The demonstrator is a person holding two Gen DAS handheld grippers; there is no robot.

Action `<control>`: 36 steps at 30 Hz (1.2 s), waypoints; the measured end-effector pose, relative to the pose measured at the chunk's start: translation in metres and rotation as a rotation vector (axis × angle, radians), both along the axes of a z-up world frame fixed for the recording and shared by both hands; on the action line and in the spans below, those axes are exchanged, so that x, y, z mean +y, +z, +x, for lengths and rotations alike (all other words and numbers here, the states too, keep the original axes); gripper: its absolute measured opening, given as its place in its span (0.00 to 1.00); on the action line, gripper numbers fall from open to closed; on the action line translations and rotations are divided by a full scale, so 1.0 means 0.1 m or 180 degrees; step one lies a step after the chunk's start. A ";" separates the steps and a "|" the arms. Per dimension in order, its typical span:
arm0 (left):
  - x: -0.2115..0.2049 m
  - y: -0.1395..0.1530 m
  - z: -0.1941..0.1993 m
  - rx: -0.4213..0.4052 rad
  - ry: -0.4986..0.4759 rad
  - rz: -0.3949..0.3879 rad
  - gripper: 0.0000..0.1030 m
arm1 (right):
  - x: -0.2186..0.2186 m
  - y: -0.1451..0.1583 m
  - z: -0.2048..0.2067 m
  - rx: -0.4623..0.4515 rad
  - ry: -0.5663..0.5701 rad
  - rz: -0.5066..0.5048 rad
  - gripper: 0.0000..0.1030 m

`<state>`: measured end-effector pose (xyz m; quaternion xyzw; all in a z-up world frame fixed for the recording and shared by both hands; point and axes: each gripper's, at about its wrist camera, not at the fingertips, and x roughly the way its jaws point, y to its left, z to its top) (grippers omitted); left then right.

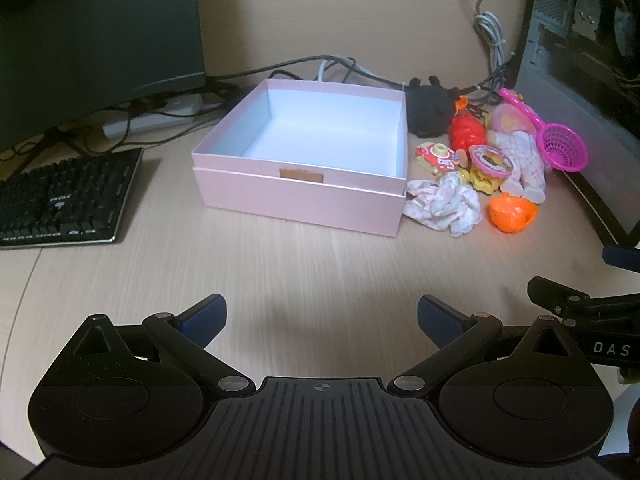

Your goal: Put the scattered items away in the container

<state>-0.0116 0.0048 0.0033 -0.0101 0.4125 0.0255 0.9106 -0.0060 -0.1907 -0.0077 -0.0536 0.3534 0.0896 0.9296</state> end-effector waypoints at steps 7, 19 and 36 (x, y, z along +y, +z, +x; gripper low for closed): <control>0.00 0.00 0.01 -0.0021 0.0020 0.0004 1.00 | -0.01 0.00 0.02 -0.0003 0.0015 0.0004 1.00; -0.04 0.00 0.08 0.0012 0.0054 -0.0051 1.00 | -0.07 0.00 0.09 -0.0037 0.0058 0.0019 1.00; -0.56 -0.03 0.54 -0.0147 -0.0692 -0.0196 1.00 | -0.65 -0.29 0.18 0.0380 -0.0092 0.0079 1.00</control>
